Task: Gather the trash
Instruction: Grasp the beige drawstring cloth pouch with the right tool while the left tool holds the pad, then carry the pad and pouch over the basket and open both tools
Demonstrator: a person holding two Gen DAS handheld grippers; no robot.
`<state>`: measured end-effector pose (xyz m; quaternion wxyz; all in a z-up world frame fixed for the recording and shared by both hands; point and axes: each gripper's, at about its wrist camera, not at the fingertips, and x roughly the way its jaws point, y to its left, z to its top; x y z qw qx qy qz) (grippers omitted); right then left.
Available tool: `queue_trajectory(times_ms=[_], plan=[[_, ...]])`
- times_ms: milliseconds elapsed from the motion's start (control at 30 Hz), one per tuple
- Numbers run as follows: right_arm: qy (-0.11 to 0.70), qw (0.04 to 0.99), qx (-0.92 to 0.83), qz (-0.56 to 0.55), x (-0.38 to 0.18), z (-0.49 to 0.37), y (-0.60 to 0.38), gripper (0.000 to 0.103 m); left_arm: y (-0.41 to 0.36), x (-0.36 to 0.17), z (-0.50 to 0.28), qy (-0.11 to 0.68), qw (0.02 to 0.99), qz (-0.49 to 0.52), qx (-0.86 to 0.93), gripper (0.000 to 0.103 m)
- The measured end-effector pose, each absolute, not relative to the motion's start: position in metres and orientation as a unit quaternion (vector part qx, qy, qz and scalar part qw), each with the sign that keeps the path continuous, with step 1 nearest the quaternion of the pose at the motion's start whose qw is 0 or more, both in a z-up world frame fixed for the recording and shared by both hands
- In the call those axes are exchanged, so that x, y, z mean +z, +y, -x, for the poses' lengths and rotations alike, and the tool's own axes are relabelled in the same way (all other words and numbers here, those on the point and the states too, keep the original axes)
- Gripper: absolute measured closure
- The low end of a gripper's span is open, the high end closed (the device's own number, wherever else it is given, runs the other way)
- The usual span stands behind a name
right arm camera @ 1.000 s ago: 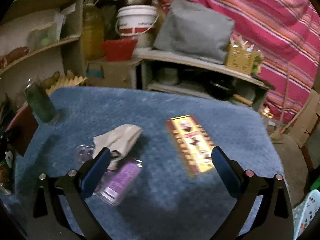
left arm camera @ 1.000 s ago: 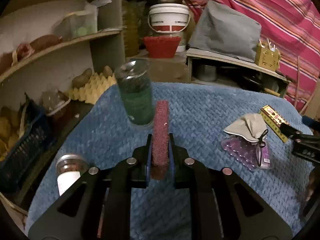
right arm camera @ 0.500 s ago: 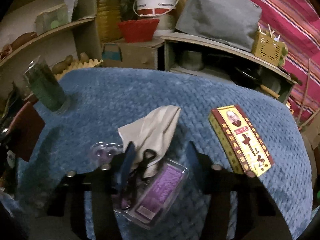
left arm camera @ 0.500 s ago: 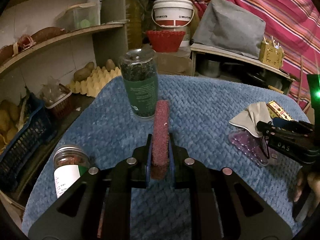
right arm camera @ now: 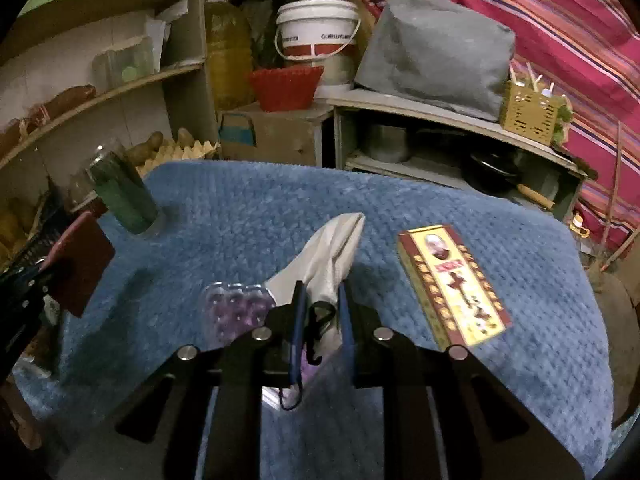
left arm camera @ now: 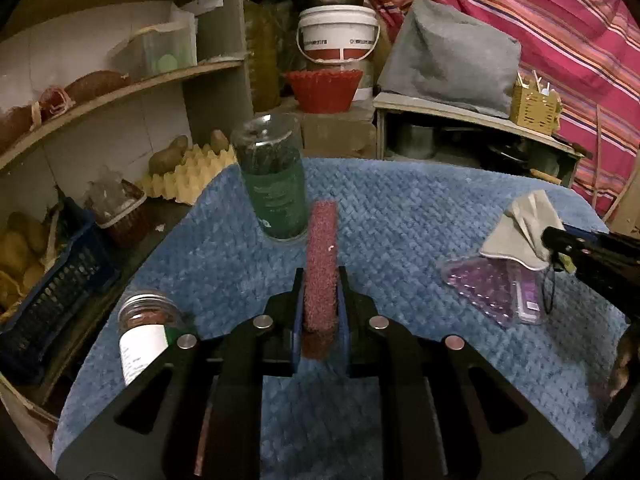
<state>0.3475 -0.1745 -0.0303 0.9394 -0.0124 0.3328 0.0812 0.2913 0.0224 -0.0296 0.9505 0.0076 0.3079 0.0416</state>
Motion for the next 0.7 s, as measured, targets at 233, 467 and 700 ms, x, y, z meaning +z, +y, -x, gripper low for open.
queue_trajectory(times_ms=[233,467,700], plan=[[0.31,0.948,0.075,0.011,-0.009,-0.303,-0.191,0.088,0.014,-0.012,-0.264,0.295,0.955,-0.013,0.031,0.09],[0.303,0.951,0.061,0.028,0.001,-0.26,-0.2,0.091,0.006,-0.003,-0.238,0.294,0.956,-0.009,0.019,0.09],[0.293,0.955,0.049,0.017,0.011,-0.222,-0.218,0.091,-0.015,0.006,-0.21,0.289,0.957,-0.028,0.0,0.09]])
